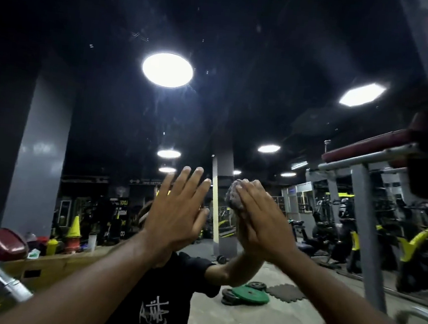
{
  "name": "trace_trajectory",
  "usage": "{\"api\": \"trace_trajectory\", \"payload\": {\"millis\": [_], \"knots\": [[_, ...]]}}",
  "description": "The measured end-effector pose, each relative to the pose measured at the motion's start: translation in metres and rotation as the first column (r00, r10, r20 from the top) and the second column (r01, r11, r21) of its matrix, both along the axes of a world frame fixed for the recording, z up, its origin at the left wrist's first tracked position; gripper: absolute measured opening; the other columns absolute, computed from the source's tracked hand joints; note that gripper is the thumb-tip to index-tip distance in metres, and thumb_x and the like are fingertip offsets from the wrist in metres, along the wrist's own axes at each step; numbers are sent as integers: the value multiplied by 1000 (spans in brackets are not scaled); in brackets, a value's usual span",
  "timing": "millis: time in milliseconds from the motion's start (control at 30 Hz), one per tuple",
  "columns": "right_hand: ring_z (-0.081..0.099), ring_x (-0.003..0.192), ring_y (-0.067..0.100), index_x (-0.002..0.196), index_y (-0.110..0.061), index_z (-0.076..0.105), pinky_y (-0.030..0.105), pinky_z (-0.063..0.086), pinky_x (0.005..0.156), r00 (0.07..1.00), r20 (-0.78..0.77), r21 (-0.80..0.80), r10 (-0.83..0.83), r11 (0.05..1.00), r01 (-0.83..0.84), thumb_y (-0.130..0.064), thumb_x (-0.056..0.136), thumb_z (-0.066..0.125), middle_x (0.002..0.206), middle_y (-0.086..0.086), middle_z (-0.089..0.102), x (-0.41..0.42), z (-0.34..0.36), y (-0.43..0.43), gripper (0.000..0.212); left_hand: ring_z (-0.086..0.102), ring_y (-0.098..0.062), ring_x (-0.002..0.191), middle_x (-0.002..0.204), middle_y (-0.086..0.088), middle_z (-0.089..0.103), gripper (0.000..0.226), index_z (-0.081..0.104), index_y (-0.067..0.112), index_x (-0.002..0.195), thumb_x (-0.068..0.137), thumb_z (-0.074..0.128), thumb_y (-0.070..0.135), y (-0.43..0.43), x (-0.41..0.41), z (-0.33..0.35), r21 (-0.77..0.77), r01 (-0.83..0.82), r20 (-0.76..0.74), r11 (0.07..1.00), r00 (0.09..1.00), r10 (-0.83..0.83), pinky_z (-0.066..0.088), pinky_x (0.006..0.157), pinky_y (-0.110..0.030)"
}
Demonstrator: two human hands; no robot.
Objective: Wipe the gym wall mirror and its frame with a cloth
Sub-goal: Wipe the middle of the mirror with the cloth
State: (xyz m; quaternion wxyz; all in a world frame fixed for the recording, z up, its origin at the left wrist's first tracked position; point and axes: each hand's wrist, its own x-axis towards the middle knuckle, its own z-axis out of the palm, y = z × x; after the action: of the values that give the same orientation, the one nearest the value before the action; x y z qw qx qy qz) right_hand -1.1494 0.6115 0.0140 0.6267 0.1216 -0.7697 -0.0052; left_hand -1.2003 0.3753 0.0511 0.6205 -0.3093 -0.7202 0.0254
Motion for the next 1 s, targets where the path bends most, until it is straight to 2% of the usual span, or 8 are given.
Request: {"api": "trace_trajectory", "payload": {"millis": [133,233,300,467,700,800,900,1000], "knots": [[35,148,21,143,-35,46,51,34,120,992,-128,-314,0,949,-40,-34,100,38,154,-6,44,2,35,56,44,31,-29,148,159,-9,37,62,46,19,147,93,48,50,15,1,9,58,40,-22,998,999,-39,20,120,-52],[48,132,21,126,-34,48,50,45,107,941,-332,-686,-67,702,-193,-20,98,50,134,-5,54,-4,60,44,31,26,-30,151,164,-9,31,68,41,19,152,92,46,50,31,2,19,53,27,-40,998,999,-25,19,121,-58],[51,115,14,121,-37,49,41,49,98,937,-344,-569,-69,809,-149,-20,98,50,123,-9,52,-9,64,21,28,22,-29,154,166,-9,26,70,36,19,155,93,43,50,47,4,29,81,41,-30,996,999,-38,16,121,-59],[15,157,18,153,-35,36,46,18,126,994,-110,32,-25,999,28,-24,106,48,166,-6,28,-3,72,56,50,5,-25,158,171,-6,9,68,21,24,161,100,30,52,83,9,62,142,55,-18,988,998,-53,8,123,-63],[28,151,26,136,-20,53,44,31,120,948,-316,-594,-37,787,-167,-17,101,47,160,4,36,-6,157,76,36,-10,-24,158,172,-4,-6,70,7,25,163,102,23,54,91,3,62,141,-13,9,990,1000,12,-5,124,-60],[36,145,26,151,-24,40,41,34,115,960,-276,-219,-37,976,-25,-18,100,47,158,5,38,-14,121,44,52,-9,-23,158,172,-4,-3,69,9,25,164,103,26,53,94,3,60,143,-32,-18,989,999,35,-6,124,-59],[24,154,23,155,-24,41,37,22,121,988,-145,157,58,987,-35,-28,107,41,164,-1,35,-2,99,63,48,-10,-22,158,172,-3,-4,69,8,26,163,104,28,54,94,5,61,146,-25,0,989,1000,25,-6,125,-57],[43,138,28,131,-23,60,43,35,117,978,-202,65,49,997,-36,-13,94,45,143,0,53,6,122,114,41,-11,-21,157,172,-2,-4,69,8,26,163,104,31,53,93,7,60,146,-20,7,989,1000,19,-6,125,-57]]}}
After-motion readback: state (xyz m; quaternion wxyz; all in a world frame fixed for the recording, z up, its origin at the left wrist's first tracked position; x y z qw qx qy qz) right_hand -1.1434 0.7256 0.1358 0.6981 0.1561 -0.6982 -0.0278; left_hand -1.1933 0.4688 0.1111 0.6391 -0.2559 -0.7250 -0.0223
